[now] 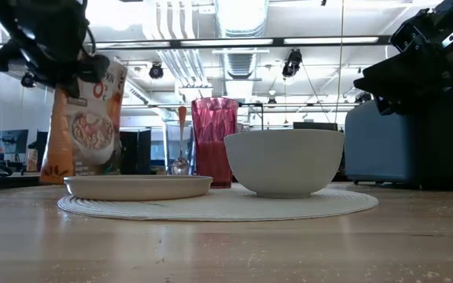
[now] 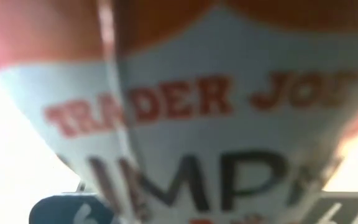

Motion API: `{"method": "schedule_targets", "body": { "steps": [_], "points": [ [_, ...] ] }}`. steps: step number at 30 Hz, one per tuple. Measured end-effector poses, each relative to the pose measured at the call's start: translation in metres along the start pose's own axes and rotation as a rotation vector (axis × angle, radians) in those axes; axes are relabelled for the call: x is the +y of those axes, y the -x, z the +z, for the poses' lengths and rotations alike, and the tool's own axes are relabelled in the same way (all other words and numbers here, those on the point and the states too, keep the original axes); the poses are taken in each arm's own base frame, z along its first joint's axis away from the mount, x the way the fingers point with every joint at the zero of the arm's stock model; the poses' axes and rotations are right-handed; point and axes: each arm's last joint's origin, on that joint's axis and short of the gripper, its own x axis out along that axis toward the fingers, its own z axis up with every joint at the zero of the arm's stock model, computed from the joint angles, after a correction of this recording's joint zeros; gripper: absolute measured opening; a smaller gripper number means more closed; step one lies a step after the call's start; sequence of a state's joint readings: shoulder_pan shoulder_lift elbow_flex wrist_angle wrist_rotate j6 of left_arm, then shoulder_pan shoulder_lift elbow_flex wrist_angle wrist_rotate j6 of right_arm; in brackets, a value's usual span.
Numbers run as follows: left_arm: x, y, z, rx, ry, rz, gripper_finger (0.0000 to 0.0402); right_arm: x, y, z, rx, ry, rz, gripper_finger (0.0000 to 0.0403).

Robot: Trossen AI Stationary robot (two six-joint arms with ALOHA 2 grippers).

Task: Arrange a breakfast setting
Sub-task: Pour the white cereal from the orange cereal box into the white bowl

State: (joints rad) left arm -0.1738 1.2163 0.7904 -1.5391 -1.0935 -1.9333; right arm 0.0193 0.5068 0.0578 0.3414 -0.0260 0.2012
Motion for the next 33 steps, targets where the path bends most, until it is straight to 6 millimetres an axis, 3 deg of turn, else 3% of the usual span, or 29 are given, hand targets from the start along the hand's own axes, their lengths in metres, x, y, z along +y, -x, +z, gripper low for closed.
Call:
{"method": "schedule_targets", "body": {
  "steps": [12, 33],
  "points": [
    [0.005, -0.009, -0.014, -0.061, 0.012, -0.010, 0.0011, 0.000, 0.000, 0.000, 0.000, 0.000, 0.000, 0.0121],
    [-0.001, 0.006, 0.009, 0.086, 0.029, 0.022, 0.0180, 0.000, 0.000, 0.000, 0.000, 0.000, 0.000, 0.0121]
  ]
}}
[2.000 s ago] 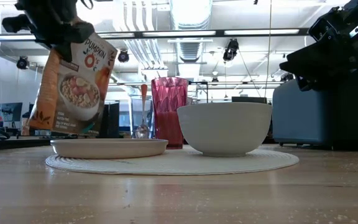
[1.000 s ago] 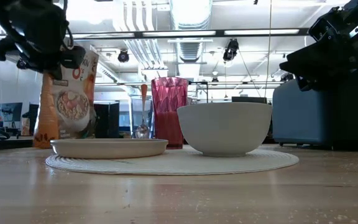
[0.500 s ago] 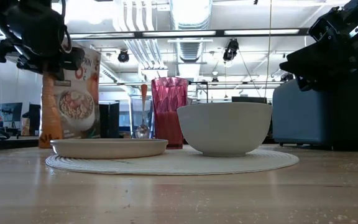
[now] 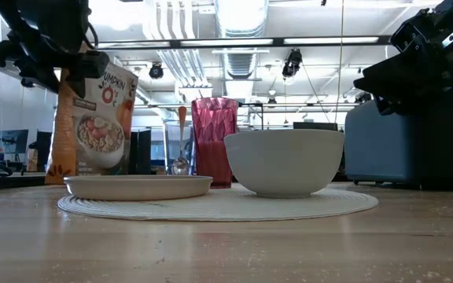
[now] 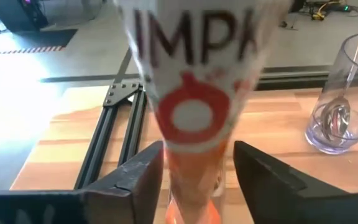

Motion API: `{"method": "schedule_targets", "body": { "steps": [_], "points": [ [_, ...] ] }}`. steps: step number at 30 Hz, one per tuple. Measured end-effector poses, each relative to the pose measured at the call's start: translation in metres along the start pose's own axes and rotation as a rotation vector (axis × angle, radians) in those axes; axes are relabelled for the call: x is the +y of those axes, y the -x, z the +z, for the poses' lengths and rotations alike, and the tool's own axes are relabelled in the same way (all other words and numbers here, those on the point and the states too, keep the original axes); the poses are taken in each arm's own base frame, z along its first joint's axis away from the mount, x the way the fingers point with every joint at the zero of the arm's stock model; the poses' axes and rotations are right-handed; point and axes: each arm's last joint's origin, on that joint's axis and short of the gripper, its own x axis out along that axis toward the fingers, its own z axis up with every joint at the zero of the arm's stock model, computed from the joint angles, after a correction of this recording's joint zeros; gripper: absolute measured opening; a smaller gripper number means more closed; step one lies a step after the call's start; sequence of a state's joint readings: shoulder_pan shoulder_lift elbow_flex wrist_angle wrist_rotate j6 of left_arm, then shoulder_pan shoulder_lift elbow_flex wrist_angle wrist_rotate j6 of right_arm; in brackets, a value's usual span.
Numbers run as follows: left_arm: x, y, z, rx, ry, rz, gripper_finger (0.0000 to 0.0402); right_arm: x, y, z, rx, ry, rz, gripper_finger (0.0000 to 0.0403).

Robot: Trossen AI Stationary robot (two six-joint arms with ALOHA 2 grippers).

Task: Arrange a breakfast setting
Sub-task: Pour the white cereal from the orange cereal box into the white bowl, then put the toasted bagel on the gray plate

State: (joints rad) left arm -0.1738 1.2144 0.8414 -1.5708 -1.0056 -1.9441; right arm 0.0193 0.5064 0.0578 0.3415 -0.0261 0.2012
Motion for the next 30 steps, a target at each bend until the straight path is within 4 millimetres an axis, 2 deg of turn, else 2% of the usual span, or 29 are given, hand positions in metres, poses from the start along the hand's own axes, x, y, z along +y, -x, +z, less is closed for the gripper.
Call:
{"method": "schedule_targets", "body": {
  "steps": [7, 14, 30],
  "points": [
    [-0.002, 0.004, 0.004, 0.088, 0.025, 0.014, 0.0227, 0.000, 0.000, 0.000, 0.000, 0.000, 0.000, 0.0121],
    [-0.003, 0.010, 0.007, 0.250, 0.002, 0.037, 0.0267, 0.000, 0.000, 0.000, 0.000, 0.000, 0.000, 0.0121],
    [0.011, 0.031, 0.010, 0.534, -0.112, -0.062, 0.0304, 0.000, 0.000, 0.000, 0.001, 0.000, 0.000, 0.0121]
  ]
}}
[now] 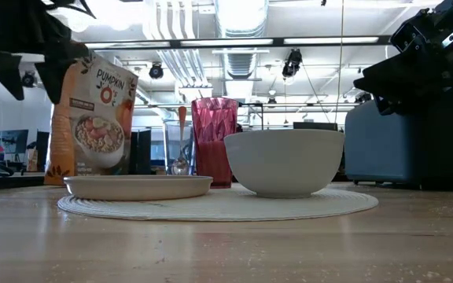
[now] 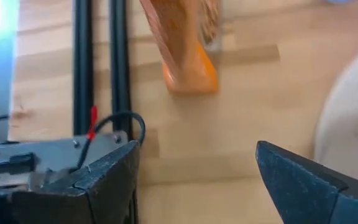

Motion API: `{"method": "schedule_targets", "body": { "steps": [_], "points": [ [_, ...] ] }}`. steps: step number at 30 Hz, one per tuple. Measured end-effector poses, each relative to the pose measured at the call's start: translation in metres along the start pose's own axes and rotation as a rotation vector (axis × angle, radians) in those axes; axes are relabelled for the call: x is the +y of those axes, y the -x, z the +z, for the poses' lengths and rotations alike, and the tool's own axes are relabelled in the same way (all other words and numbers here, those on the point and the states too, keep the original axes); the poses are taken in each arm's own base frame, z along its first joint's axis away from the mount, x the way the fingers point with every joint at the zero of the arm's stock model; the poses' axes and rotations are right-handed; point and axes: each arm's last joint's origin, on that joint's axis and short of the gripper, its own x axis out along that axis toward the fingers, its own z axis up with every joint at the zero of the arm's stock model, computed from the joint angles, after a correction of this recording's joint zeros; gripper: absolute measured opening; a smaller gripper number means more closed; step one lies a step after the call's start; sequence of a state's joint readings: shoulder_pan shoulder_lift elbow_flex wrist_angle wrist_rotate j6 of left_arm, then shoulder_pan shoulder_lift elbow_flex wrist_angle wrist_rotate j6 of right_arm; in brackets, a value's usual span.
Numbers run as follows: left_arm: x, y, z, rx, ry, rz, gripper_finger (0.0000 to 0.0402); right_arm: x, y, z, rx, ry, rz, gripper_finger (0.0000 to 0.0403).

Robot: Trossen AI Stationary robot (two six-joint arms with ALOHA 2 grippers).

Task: Arrange a breakfast setting
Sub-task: Put the toasted bagel on the gray plate

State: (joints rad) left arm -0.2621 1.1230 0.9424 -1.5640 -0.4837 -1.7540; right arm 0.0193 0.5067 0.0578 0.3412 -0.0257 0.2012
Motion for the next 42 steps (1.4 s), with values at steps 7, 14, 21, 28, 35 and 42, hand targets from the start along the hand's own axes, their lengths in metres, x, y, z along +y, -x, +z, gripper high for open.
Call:
{"method": "schedule_targets", "body": {
  "steps": [7, 14, 21, 28, 35, 42],
  "points": [
    [-0.002, 0.009, -0.015, 0.052, -0.065, -0.105, 0.0310, 0.000, 0.000, 0.000, 0.000, 0.000, 0.000, 0.0121],
    [-0.019, 0.014, -0.031, 0.075, -0.111, -0.234, 0.0313, 0.000, 0.000, 0.000, 0.000, 0.000, 0.000, 0.0121],
    [-0.045, 0.011, -0.042, 0.042, -0.215, -0.336, 0.0314, 0.000, 0.000, 0.000, -0.001, 0.000, 0.000, 0.0121],
    [-0.066, 0.011, -0.049, -0.036, -0.360, -0.435, 0.0314, 0.000, 0.000, 0.000, 0.000, 0.000, 0.000, 0.0121],
    [-0.086, 0.013, -0.057, -0.143, -0.434, -0.527, 0.0314, 0.000, 0.000, 0.000, 0.000, 0.000, 0.000, 0.0121],
    [-0.090, 0.010, -0.051, -0.245, -0.487, -0.499, 0.0314, 0.000, 0.000, 0.000, -0.001, 0.000, 0.000, 0.0121]
  ]
}}
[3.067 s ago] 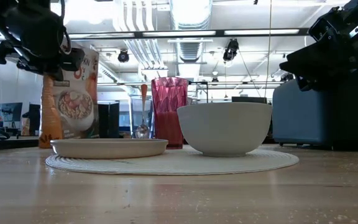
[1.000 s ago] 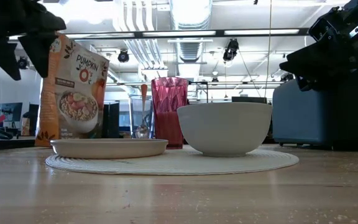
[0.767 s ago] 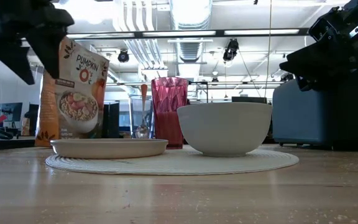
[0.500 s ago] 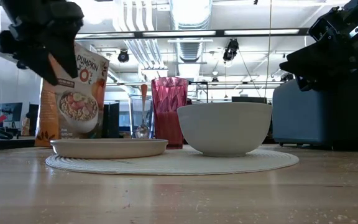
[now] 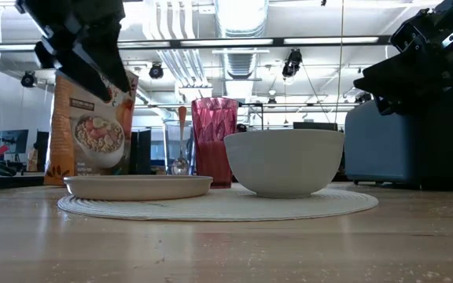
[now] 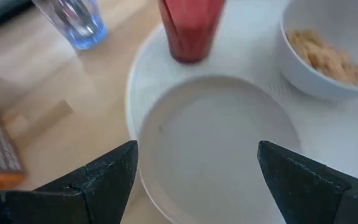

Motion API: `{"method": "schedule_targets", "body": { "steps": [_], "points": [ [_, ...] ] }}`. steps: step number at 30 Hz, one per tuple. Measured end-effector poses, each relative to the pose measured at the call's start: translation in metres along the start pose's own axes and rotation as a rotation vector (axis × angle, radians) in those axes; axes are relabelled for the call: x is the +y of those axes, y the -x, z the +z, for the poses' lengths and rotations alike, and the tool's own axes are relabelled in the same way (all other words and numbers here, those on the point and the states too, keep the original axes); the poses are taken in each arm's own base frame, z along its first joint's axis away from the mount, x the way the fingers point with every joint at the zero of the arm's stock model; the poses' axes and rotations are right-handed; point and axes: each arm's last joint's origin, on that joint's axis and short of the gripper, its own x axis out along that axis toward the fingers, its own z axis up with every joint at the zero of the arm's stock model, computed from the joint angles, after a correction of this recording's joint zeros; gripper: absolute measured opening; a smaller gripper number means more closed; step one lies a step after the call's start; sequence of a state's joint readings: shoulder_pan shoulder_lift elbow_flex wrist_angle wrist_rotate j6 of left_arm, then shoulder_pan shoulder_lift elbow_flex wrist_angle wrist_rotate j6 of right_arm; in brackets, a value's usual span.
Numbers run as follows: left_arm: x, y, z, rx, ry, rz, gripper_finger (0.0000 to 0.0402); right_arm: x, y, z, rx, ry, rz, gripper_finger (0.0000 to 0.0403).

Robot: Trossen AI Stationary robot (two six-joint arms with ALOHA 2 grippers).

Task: Arrange a breakfast setting
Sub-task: Put the toasted bagel on the gray plate

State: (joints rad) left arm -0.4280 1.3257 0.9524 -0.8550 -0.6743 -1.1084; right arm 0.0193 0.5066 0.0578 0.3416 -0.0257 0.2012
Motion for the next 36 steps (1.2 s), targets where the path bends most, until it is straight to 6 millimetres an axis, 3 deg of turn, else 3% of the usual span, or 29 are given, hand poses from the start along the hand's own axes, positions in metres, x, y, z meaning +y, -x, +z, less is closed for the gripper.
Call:
{"method": "schedule_targets", "body": {
  "steps": [6, 36],
  "points": [
    [0.006, 0.000, 0.012, -0.047, -0.041, -0.001, 0.0314, 0.000, 0.000, 0.000, 0.000, 0.000, 0.000, 0.0121],
    [0.022, 0.026, 0.024, -0.100, -0.084, -0.095, 0.0314, -0.002, 0.000, 0.000, -0.012, 0.039, -0.060, 0.0121]
  ]
}}
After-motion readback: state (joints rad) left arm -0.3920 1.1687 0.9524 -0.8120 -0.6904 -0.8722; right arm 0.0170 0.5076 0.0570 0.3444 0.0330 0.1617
